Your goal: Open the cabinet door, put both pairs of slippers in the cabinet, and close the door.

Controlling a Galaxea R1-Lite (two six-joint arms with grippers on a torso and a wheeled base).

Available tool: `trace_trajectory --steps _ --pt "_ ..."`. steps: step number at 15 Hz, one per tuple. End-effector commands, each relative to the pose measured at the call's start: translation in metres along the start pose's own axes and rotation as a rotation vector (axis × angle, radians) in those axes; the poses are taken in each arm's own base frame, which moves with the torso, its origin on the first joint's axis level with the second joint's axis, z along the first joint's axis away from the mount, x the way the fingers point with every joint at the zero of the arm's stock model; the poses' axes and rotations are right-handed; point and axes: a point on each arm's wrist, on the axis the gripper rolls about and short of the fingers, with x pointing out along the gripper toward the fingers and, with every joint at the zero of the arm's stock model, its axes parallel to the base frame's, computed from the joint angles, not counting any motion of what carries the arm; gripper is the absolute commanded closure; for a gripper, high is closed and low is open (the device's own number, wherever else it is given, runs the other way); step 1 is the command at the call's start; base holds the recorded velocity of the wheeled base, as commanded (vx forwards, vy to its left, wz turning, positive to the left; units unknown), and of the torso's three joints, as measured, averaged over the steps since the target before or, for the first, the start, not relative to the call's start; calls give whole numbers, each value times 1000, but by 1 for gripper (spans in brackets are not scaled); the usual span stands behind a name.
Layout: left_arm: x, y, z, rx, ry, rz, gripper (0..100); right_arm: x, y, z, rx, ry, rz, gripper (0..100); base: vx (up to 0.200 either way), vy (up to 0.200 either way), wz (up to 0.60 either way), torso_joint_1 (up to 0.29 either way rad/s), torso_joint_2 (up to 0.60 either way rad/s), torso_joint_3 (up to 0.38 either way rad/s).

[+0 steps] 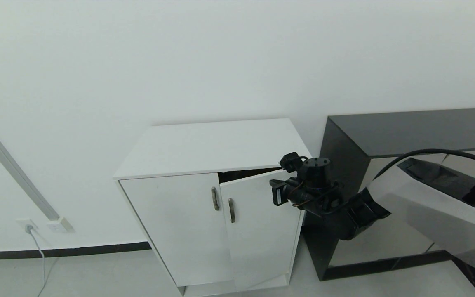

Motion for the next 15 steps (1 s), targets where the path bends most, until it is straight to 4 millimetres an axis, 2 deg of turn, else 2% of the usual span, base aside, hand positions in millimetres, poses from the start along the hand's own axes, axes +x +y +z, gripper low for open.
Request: trace_trajectory --steps 1,7,15 --pt "0 0 0 0 1 0 100 3 0 0 0 -4 1 100 0 0 0 0 0 0" --pt "0 0 0 0 1 0 100 10 0 9 -1 4 1 100 0 0 0 0 0 0" --pt "0 0 0 0 1 0 100 20 -5 9 1 5 -16 100 0 0 0 0 0 0"
